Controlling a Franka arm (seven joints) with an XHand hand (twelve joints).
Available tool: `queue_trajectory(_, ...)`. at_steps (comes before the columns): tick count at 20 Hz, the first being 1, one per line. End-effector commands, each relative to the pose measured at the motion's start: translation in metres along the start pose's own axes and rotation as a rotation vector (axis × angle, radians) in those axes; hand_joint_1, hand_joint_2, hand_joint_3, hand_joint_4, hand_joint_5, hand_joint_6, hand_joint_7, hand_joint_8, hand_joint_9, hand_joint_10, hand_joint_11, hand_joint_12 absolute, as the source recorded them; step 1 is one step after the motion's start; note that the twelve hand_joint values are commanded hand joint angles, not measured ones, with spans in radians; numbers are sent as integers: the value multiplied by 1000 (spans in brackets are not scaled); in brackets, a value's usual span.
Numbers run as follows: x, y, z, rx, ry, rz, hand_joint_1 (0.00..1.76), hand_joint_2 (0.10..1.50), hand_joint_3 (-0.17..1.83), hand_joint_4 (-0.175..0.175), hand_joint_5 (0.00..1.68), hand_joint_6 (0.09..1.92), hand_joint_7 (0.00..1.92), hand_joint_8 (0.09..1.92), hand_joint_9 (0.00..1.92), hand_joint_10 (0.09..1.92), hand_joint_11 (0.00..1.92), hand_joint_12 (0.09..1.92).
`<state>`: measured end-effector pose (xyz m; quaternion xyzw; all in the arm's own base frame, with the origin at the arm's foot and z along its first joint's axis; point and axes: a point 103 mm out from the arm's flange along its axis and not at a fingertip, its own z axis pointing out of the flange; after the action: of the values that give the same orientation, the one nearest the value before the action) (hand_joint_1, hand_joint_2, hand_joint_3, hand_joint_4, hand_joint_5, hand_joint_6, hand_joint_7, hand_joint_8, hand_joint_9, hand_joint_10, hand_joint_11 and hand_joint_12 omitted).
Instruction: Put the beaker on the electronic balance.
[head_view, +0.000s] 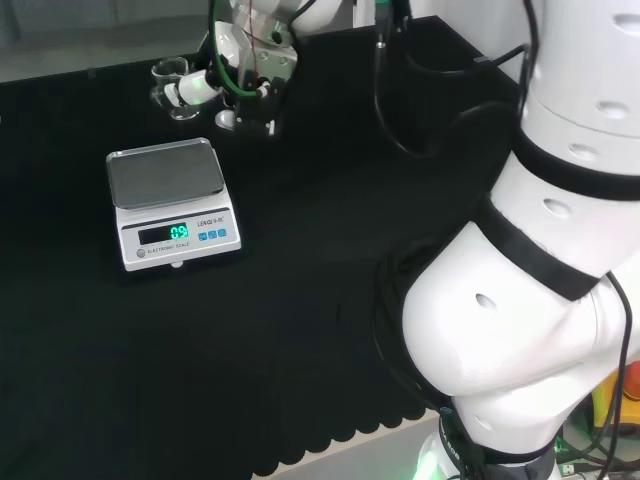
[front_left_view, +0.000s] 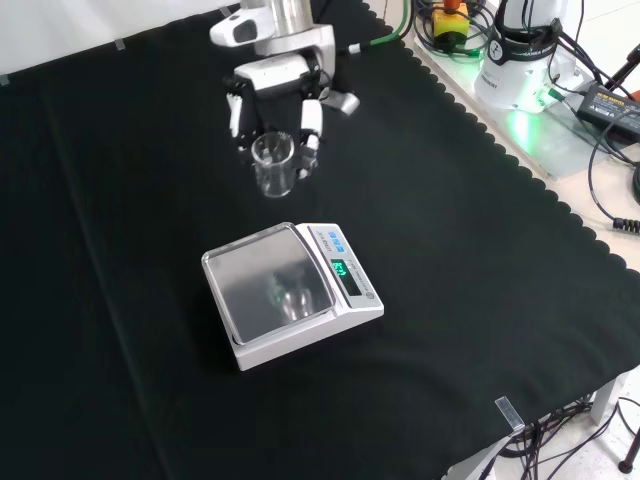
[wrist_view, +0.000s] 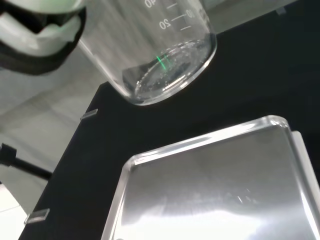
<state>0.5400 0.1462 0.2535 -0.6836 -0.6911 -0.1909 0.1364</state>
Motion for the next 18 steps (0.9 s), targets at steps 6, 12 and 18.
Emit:
queue_trajectory(6,29,76,84,-91,140,5,1198,500,964,-175,1276,828,1649,870,1764,754,1630,737)
queue_trajectory(12,12,72,98,-90,146,37,1198,500,964,-175,1274,830,1650,874,1764,760,1625,739)
queue_trajectory(18,-8,69,109,-83,99,113,1198,501,964,-175,1273,833,1650,876,1763,765,1621,741)
